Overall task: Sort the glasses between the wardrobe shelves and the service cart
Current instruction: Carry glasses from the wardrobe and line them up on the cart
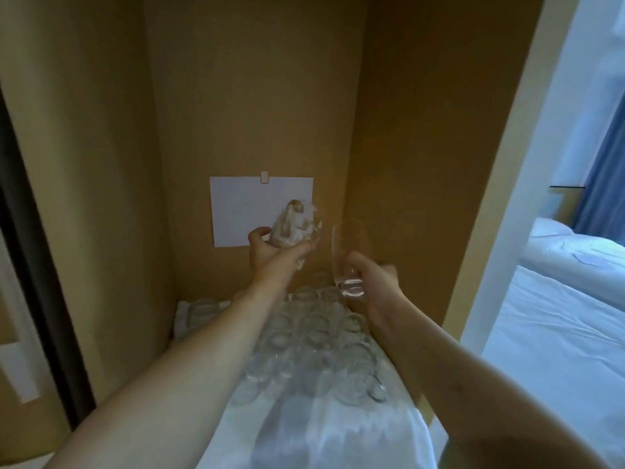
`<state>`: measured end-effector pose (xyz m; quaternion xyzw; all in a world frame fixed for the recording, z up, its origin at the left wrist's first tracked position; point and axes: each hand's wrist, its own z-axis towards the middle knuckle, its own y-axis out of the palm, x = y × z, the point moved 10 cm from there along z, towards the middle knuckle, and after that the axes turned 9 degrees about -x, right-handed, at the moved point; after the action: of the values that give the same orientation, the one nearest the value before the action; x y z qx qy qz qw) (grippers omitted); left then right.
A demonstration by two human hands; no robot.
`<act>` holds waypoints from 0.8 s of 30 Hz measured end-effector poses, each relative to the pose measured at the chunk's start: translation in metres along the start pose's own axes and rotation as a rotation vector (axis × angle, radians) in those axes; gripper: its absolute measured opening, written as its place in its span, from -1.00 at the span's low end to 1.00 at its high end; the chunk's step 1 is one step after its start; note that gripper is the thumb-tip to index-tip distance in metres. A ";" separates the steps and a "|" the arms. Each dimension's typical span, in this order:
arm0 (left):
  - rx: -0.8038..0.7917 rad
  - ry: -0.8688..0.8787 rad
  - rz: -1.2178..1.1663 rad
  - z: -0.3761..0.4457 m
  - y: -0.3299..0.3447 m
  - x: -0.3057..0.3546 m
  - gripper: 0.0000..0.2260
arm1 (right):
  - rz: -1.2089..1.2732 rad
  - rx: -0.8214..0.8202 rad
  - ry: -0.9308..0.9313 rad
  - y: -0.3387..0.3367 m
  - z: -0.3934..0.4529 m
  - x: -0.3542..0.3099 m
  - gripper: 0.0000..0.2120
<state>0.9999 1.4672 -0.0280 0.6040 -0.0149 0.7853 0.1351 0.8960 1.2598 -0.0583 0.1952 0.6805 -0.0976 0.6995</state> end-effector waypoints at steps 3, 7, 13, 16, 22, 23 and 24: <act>-0.022 0.025 0.039 -0.038 0.020 0.018 -0.25 | -0.056 0.001 -0.041 -0.023 -0.039 -0.013 -0.40; -0.105 0.041 0.035 -0.093 0.058 0.030 -0.34 | -0.083 0.030 -0.067 -0.060 -0.091 -0.026 -0.46; -0.205 0.110 0.034 -0.170 0.113 0.053 -0.28 | -0.084 0.091 -0.131 -0.119 -0.153 -0.039 -0.47; -0.237 0.119 0.022 -0.193 0.146 0.062 -0.33 | -0.116 0.136 -0.183 -0.153 -0.179 -0.053 -0.40; -0.368 0.089 0.114 -0.232 0.236 0.062 -0.17 | -0.159 0.308 -0.193 -0.251 -0.225 -0.058 -0.20; -0.409 0.089 0.122 -0.238 0.255 0.059 -0.15 | -0.176 0.341 -0.199 -0.269 -0.231 -0.058 -0.18; -0.449 0.086 0.131 -0.246 0.274 0.056 -0.13 | -0.187 0.375 -0.203 -0.286 -0.238 -0.058 -0.16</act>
<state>0.6918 1.2605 -0.0027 0.5224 -0.2226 0.7945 0.2151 0.5605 1.0900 -0.0399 0.2472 0.5916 -0.3057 0.7039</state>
